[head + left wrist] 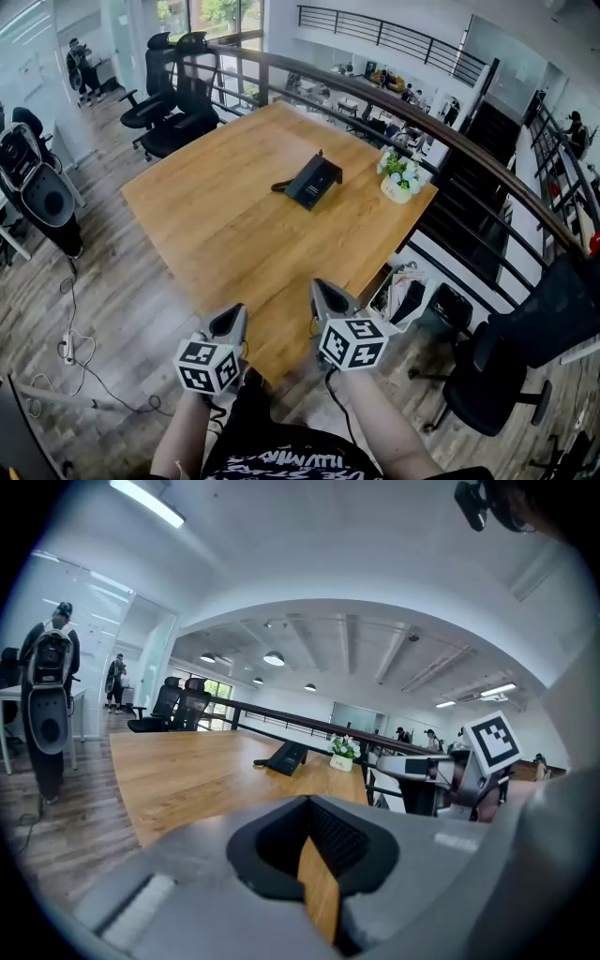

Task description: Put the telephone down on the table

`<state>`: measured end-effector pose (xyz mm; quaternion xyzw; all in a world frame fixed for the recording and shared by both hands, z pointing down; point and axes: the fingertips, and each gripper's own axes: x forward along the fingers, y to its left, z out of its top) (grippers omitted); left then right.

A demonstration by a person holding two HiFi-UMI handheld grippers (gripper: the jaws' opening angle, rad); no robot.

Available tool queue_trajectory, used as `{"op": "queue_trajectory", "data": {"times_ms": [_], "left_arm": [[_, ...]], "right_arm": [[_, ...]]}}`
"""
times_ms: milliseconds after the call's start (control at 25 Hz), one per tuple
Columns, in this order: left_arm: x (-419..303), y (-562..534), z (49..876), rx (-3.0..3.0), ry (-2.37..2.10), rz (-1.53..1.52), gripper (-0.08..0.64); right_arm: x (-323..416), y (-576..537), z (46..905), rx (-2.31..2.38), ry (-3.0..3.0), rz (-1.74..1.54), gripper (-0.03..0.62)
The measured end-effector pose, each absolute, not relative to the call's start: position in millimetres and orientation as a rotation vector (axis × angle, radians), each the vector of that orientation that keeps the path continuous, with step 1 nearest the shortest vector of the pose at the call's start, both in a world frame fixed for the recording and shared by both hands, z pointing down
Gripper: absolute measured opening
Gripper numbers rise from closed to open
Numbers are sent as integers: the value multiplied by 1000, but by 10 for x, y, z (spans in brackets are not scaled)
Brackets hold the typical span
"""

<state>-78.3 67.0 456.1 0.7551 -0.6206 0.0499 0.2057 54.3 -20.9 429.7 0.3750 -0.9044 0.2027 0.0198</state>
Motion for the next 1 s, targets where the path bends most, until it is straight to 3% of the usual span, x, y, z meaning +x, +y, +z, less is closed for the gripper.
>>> {"op": "queue_trajectory", "data": {"times_ms": [1000], "left_arm": [[-132, 1641, 4493, 2040, -1823, 101, 2]], "right_arm": [[1139, 788, 4206, 998, -2822, 472, -2]]}}
